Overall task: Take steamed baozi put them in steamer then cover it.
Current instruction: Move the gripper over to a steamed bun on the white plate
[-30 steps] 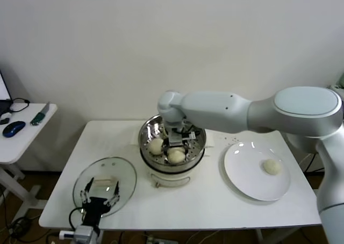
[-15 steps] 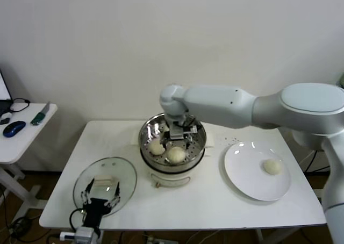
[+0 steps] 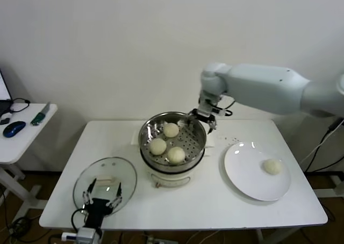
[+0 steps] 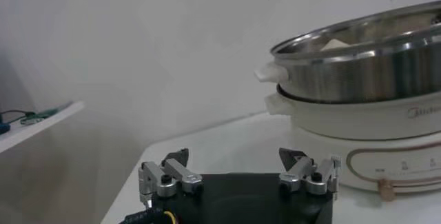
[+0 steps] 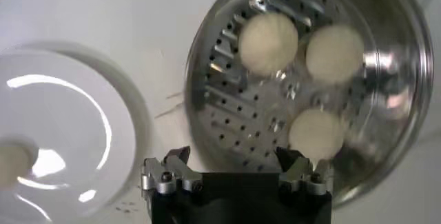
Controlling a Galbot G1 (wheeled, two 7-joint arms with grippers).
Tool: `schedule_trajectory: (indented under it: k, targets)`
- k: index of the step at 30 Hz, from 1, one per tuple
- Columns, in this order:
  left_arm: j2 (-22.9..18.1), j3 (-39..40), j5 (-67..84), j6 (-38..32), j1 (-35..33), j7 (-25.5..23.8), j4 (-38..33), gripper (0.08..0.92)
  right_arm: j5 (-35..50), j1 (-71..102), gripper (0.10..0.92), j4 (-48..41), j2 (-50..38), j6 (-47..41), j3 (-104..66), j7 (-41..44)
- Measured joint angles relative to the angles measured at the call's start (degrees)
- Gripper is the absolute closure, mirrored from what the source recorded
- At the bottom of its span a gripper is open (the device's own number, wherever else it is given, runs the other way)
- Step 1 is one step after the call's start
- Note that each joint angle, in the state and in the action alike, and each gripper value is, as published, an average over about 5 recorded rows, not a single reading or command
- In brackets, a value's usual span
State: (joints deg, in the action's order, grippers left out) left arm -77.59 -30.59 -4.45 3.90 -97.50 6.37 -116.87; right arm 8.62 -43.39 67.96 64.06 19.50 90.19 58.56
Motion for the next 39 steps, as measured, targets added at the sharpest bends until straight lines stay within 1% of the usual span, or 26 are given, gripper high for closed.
schedule_trajectory:
  k: [4, 8, 12, 16, 21, 26, 39]
  targets:
    - [0.00, 0.07, -0.08, -0.01, 0.52, 0.00, 0.00, 0.177, 4.94, -0.59, 0.203, 0.75, -6.12, -7.54, 1.99, -1.40]
    - [-0.22, 0.44, -0.32, -0.01, 0.69, 0.00, 0.05, 0.177, 7.54, 0.63, 0.203, 1.01, -12.44, -14.48, 1.95, -1.42]
    - [-0.51, 0.60, -0.65, -0.03, 0.64, -0.01, 0.23, 0.177, 7.73, 4.14, 0.203, 0.67, -18.17, -19.66, -0.09, -0.63]
    - [-0.57, 0.43, -0.79, -0.04, 0.48, -0.01, 0.23, 0.177, 6.02, 9.21, 0.203, -0.05, -22.64, -22.92, -3.33, 0.18]
    - [-0.74, 0.33, -1.01, -0.05, 0.29, 0.00, 0.22, 0.177, 2.56, 16.60, 0.203, -1.58, -25.95, -25.22, -8.51, 1.19]
    - [-1.14, 0.51, -1.31, -0.01, 0.25, 0.07, 0.25, 0.177, -1.07, 23.50, 0.203, -4.02, -27.28, -26.07, -13.98, 1.85]
    - [-1.28, 0.40, -1.49, 0.13, 0.19, 0.34, 0.57, 0.177, -7.01, 33.42, 0.203, -12.41, -25.57, -25.18, -24.66, 2.21]
